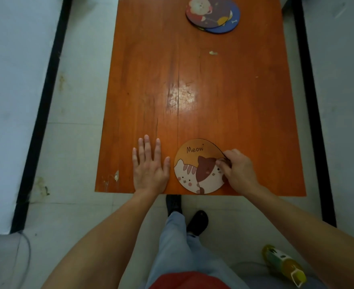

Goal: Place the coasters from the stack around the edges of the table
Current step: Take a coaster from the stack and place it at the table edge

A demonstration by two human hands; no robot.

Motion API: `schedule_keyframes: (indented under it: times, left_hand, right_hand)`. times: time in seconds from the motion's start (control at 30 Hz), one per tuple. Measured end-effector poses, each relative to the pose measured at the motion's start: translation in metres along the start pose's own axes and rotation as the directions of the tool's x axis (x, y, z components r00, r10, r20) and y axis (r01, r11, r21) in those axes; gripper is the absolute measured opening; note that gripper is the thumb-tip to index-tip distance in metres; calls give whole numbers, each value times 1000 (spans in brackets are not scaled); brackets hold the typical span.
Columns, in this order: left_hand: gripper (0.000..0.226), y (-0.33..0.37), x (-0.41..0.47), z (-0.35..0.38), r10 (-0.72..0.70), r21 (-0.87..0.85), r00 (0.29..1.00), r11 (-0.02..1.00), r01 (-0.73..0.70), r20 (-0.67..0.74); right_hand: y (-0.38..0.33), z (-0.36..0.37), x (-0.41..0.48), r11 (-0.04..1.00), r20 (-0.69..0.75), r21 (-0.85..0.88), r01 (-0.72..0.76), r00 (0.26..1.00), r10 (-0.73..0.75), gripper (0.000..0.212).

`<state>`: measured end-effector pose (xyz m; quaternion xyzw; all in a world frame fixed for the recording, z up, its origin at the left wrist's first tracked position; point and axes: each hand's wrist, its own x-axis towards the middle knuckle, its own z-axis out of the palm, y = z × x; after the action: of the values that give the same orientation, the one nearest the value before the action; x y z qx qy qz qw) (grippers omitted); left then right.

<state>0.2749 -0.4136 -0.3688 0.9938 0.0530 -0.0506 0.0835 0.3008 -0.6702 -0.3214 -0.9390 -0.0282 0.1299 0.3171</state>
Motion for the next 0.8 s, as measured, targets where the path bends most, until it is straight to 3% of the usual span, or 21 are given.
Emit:
schedule_keyframes:
  times: [0.2, 0.33, 0.53, 0.7, 0.8]
  left_hand:
    - [66, -1, 0, 3, -1, 26, 1000, 1000, 1, 19]
    - [66, -1, 0, 6, 7, 38, 1000, 999, -8, 20]
    - [66, 0, -1, -1, 14, 40, 999, 999, -16, 50]
    - [68, -7, 4, -34, 47, 48, 966, 997, -61, 255]
    - [46, -24, 4, -74, 86, -33, 957, 996, -80, 276]
  right_hand:
    - [-2, 11, -6, 962, -130, -253, -99, 989, 67, 17]
    - [3, 13, -8, 962, -142, -225, -155, 982, 125, 41]
    - [-3, 12, -10, 941, -134, -320, -109, 989, 69, 46]
    - [-39, -2, 2, 920, -104, -390, -33, 995, -8, 43]
    - [-83, -6, 15, 909, -25, -404, 98, 993, -119, 37]
